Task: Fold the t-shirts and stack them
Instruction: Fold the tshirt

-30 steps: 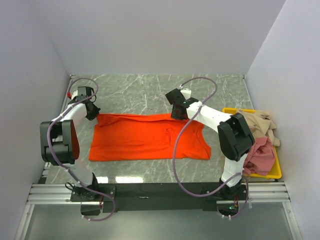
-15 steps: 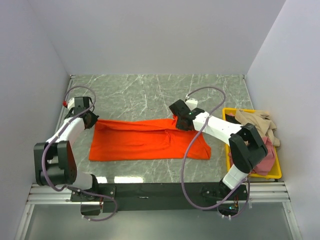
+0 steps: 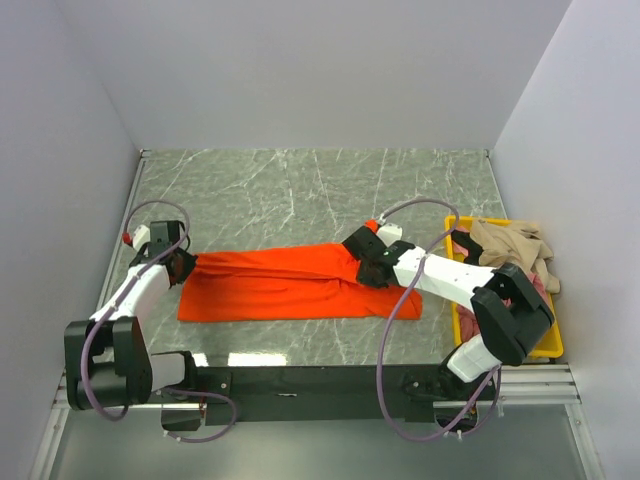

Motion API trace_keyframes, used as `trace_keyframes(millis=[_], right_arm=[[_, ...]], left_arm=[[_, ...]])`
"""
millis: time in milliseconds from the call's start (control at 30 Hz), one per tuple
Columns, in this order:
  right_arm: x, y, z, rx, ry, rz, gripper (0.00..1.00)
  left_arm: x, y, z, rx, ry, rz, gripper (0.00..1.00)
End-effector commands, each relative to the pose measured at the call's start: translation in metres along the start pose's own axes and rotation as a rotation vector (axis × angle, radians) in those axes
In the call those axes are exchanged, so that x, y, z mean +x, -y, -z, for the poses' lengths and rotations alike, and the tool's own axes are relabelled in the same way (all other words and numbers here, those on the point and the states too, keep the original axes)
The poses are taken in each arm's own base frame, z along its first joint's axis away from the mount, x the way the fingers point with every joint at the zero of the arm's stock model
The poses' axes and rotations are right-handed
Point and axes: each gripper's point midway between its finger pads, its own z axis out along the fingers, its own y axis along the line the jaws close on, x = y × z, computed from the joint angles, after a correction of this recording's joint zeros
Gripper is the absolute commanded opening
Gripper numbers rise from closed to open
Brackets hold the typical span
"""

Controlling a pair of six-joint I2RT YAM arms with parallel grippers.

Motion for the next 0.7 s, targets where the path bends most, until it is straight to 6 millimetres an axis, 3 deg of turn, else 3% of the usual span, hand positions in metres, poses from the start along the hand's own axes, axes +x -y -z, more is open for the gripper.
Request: trace_keyframes(millis=[0,133,167,267,433,667], right_arm=[[0.008,-0.001,0.004,-0.015,-0.007,-0.018,0.16],[-0.009,-0.002,0.016,-0.026,0.042,0.020,0.34],[-0.020,-0.008,0.023,-0.046,0.069,0.018,0.46],[-0.045,-0.018,0.034,-0.069,0.134,0.035,0.59],[-0.081,-0.040,0.025,-0.085,0.178,0.112,0.63],[-0.088,-0.057,-0.016,-0.003,0.141,0.225,0.63]], left_arm=[[-0.001,-0.014,0.005,-0.039,0.039,0.052,0.01],[0.002,-0.024,0.003,-0.079,0.042,0.048,0.01],[0.003,-0.025,0.002,-0.079,0.039,0.047,0.00],[0.009,-0.026,-0.001,-0.080,0.022,0.043,0.01],[0.015,-0.029,-0.004,-0.083,0.003,0.042,0.01],[0.016,-0.031,-0.005,-0.085,0.006,0.042,0.01]])
